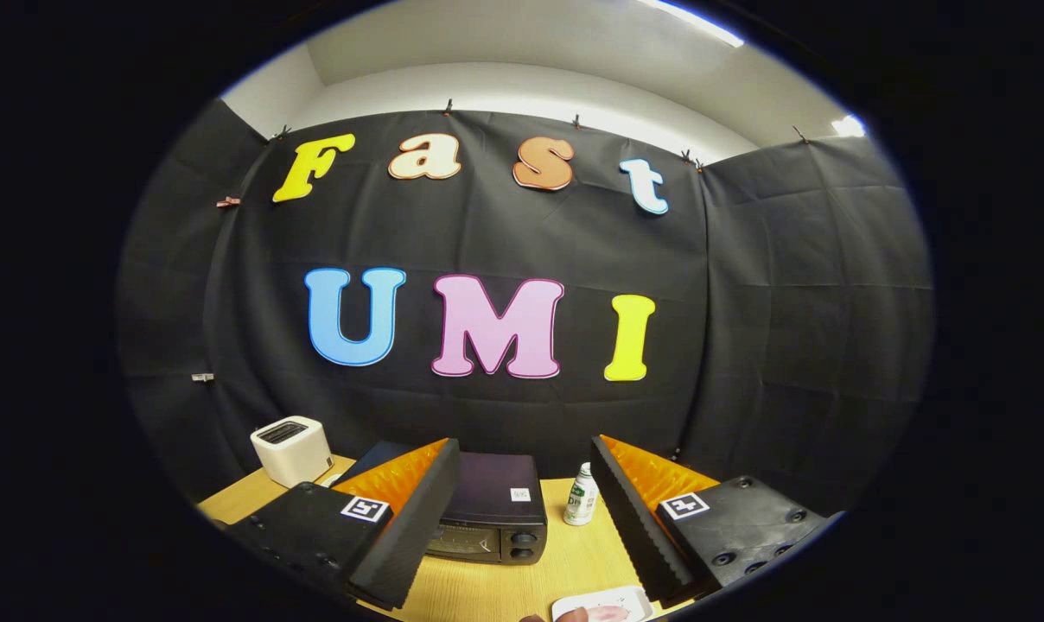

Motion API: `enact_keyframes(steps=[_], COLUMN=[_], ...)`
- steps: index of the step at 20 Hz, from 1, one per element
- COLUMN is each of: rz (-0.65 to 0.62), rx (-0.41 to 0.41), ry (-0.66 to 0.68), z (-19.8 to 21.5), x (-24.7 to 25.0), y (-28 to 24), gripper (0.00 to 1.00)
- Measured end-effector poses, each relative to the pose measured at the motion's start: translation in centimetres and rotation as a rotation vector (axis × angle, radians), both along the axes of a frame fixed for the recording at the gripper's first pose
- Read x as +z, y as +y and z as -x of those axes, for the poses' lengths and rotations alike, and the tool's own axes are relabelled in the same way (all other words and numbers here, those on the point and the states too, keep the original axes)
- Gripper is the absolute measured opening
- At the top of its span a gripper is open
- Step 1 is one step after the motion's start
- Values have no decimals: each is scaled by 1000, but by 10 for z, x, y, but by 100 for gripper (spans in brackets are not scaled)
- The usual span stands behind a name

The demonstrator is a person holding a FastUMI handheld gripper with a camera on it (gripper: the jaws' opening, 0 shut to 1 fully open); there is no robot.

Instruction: Open the toaster oven, put the food inside, and close the toaster oven door.

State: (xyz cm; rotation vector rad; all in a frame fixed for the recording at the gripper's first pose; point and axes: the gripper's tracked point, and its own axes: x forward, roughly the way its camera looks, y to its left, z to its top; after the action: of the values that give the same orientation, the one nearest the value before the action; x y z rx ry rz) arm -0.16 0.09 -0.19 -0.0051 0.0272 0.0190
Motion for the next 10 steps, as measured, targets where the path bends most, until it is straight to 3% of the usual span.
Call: enact_keyframes(steps=[10], rz=[-18], rx=[39], ry=[34], z=[-2], x=[-6], y=[8], gripper=[98])
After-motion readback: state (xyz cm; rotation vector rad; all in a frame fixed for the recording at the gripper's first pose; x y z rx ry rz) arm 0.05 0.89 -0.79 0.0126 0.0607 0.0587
